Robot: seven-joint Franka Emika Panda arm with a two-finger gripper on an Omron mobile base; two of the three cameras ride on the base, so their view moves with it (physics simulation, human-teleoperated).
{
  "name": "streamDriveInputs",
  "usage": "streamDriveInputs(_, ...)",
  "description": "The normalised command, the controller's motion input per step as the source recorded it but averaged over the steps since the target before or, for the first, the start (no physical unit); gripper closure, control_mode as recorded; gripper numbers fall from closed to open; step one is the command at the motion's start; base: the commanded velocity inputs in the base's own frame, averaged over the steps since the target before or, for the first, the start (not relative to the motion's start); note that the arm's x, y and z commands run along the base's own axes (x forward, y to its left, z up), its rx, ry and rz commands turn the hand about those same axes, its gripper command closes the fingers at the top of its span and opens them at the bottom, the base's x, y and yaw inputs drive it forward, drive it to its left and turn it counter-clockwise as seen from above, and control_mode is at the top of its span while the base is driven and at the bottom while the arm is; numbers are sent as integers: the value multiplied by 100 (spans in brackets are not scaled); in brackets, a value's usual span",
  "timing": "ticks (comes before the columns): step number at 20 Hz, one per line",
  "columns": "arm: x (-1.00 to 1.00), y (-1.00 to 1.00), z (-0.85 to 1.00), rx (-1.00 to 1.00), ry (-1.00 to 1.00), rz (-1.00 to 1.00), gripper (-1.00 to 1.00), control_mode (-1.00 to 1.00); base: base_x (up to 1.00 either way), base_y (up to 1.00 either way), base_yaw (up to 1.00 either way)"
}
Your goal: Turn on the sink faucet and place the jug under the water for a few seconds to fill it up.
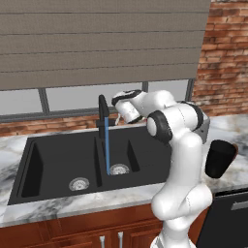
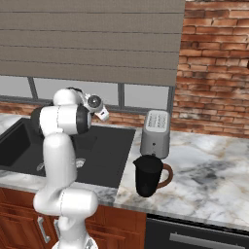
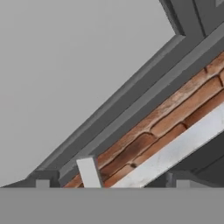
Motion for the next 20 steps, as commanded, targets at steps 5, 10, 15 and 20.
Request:
streamDriveInputs(5,-59,-51,88,0,4,0,-100,-100,0,0,0)
streamDriveInputs(10,-71,-40,91,0,3,0,-100,-100,0,0,0)
streamDriveInputs(15,-87,-45,99,0,5,0,-100,-100,0,0,0)
streamDriveInputs(20,-100,-70,51,0,4,0,-100,-100,0,0,0)
